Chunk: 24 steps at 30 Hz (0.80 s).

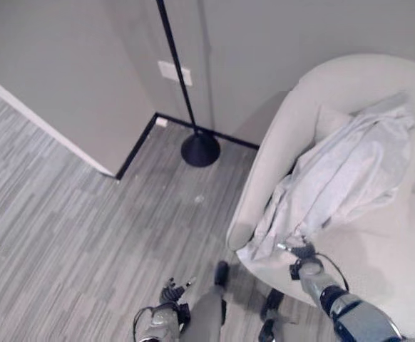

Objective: Hang the clothes on the sofa on the clothes rack.

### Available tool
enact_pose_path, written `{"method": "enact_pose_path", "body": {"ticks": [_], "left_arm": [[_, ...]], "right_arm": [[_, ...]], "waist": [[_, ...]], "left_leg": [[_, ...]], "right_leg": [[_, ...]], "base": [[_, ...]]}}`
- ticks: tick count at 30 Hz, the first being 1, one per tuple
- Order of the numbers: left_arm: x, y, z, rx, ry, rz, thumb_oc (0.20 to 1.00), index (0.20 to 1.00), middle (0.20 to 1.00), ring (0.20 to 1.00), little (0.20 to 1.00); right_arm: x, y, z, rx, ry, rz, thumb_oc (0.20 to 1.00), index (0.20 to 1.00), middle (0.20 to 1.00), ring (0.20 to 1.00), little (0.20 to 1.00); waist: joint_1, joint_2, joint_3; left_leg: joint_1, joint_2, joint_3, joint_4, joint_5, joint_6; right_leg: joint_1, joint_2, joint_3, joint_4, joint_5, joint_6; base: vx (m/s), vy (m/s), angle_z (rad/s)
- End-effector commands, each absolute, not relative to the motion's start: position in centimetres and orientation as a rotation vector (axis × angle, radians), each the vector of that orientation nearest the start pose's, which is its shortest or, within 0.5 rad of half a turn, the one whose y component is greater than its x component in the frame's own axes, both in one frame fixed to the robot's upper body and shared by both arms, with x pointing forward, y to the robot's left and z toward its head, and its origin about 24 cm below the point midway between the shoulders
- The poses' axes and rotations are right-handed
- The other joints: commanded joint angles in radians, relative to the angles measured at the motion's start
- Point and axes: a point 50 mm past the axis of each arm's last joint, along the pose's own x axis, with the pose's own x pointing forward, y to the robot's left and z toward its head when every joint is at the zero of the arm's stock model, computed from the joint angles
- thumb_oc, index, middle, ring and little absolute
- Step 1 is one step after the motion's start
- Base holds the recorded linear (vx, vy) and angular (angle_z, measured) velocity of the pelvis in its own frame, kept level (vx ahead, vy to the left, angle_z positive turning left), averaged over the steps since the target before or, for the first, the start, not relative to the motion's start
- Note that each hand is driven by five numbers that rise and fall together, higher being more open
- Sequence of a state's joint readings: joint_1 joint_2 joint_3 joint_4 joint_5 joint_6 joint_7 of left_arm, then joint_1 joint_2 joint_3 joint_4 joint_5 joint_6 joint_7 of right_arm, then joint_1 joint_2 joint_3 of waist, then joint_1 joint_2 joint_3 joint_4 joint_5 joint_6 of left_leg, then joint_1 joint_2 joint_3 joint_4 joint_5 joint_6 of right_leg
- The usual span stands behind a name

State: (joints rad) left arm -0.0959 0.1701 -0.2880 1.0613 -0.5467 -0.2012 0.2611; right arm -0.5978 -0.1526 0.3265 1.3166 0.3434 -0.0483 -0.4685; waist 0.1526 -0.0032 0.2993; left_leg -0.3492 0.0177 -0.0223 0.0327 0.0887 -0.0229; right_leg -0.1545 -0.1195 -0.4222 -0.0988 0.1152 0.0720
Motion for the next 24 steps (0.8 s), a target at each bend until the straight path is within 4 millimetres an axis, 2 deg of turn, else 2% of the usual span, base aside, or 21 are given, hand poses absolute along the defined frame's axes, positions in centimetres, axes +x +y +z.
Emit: {"method": "enact_pose_path", "body": {"ticks": [1, 4, 5, 7, 8, 12, 13, 17, 22, 23, 24], "left_arm": [[16.9, 19.0, -13.3, -0.002, 0.810, 0.316, 1.000, 1.000, 1.000, 1.000, 1.000], [17.7, 18.8, -12.8, 0.013, 0.773, 0.287, 1.000, 1.000, 1.000, 1.000, 1.000], [18.2, 18.6, -12.5, 0.025, 0.753, 0.262, 1.000, 1.000, 1.000, 1.000, 1.000], [18.7, 18.4, -12.2, 0.025, 0.732, 0.239, 1.000, 1.000, 1.000, 1.000, 1.000], [18.7, 18.4, -12.2, 0.025, 0.732, 0.239, 1.000, 1.000, 1.000, 1.000, 1.000], [18.9, 17.9, -12.1, 0.028, 0.733, 0.208, 1.000, 1.000, 1.000, 1.000, 1.000], [19.1, 17.5, -12.1, 0.034, 0.737, 0.187, 1.000, 1.000, 1.000, 1.000, 1.000], [19.2, 17.1, -12.1, 0.045, 0.737, 0.159, 1.000, 1.000, 1.000, 1.000, 1.000], [19.8, 16.9, -11.7, 0.075, 0.723, 0.114, 1.000, 1.000, 1.000, 1.000, 1.000], [20.4, 16.7, -11.3, 0.090, 0.699, 0.091, 1.000, 1.000, 1.000, 1.000, 1.000], [20.9, 16.3, -10.9, 0.101, 0.677, 0.058, 1.000, 1.000, 1.000, 1.000, 1.000]], "right_arm": [[30.0, -19.2, -5.4, -0.221, 0.645, -0.495, 1.000, 1.000, 1.000, 1.000, 1.000], [31.2, -20.1, -4.1, -0.139, 0.643, -0.568, 1.000, 1.000, 1.000, 1.000, 1.000], [31.6, -20.6, -3.6, -0.052, 0.655, -0.611, 1.000, 1.000, 1.000, 1.000, 1.000], [32.2, -20.6, -2.9, 0.061, 0.645, -0.638, 1.000, 1.000, 1.000, 1.000, 1.000], [32.2, -20.6, -2.9, 0.063, 0.645, -0.639, 1.000, 1.000, 1.000, 1.000, 1.000], [33.0, -19.8, -2.1, 0.179, 0.629, -0.649, 1.000, 1.000, 1.000, 1.000, 1.000], [33.6, -19.4, -1.5, 0.267, 0.612, -0.667, 1.000, 1.000, 1.000, 1.000, 1.000], [34.4, -18.8, -0.7, 0.350, 0.593, -0.674, 1.000, 1.000, 1.000, 1.000, 1.000], [35.0, -16.7, -0.2, 0.352, 0.599, -0.577, 1.000, 1.000, 1.000, 1.000, 1.000], [35.0, -16.1, -0.3, 0.318, 0.610, -0.538, 0.200, 0.200, 0.200, 0.200, 0.200], [34.9, -15.8, -0.5, 0.273, 0.627, -0.504, 0.200, 0.200, 0.200, 0.200, 0.200]], "waist": [[0.044, 0.005, -0.012], [0.060, 0.021, 0.012], [0.071, 0.032, 0.022], [0.081, 0.042, 0.031], [0.082, 0.042, 0.031], [0.102, 0.055, 0.041], [0.121, 0.065, 0.052], [0.143, 0.073, 0.060], [0.172, 0.077, 0.071], [0.185, 0.080, 0.078], [0.195, 0.085, 0.082]], "left_leg": [[0.044, 0.104, -0.021, -0.029, -0.061, -0.076], [0.018, 0.103, -0.032, -0.044, -0.045, -0.079], [0.009, 0.101, -0.036, -0.061, -0.035, -0.081], [-0.002, 0.099, -0.040, -0.076, -0.025, -0.084], [-0.002, 0.099, -0.040, -0.077, -0.024, -0.084], [-0.031, 0.095, -0.055, -0.101, -0.008, -0.089], [-0.055, 0.083, -0.072, -0.110, -0.001, -0.091], [-0.082, 0.070, -0.094, -0.111, 0.002, -0.090], [-0.119, 0.046, -0.118, -0.111, 0.010, -0.090], [-0.136, 0.037, -0.125, -0.111, 0.015, -0.090], [-0.145, 0.028, -0.130, -0.111, 0.015, -0.088]], "right_leg": [[-0.019, -0.082, 0.045, 0.046, -0.064, 0.065], [-0.053, -0.084, 0.039, 0.058, -0.069, 0.065], [-0.064, -0.084, 0.033, 0.058, -0.070, 0.065], [-0.074, -0.082, 0.029, 0.055, -0.069, 0.067], [-0.075, -0.082, 0.028, 0.055, -0.069, 0.067], [-0.094, -0.080, 0.015, 0.044, -0.066, 0.070], [-0.106, -0.078, 0.000, 0.036, -0.068, 0.072], [-0.112, -0.081, -0.020, 0.031, -0.069, 0.076], [-0.124, -0.092, -0.050, 0.035, -0.072, 0.078], [-0.128, -0.098, -0.064, 0.037, -0.071, 0.079], [-0.130, -0.103, -0.073, 0.039, -0.073, 0.080]], "base": [[0.00, 0.000, 0.00], [-0.01, -0.013, 0.04], [-0.02, -0.010, 0.11], [0.00, -0.002, 0.10], [0.00, -0.004, 0.09], [0.00, -0.005, 0.08], [0.01, 0.005, 0.17], [0.01, 0.005, 0.24], [0.02, 0.009, 0.18], [0.02, 0.010, 0.16], [0.00, 0.003, 0.19]]}}
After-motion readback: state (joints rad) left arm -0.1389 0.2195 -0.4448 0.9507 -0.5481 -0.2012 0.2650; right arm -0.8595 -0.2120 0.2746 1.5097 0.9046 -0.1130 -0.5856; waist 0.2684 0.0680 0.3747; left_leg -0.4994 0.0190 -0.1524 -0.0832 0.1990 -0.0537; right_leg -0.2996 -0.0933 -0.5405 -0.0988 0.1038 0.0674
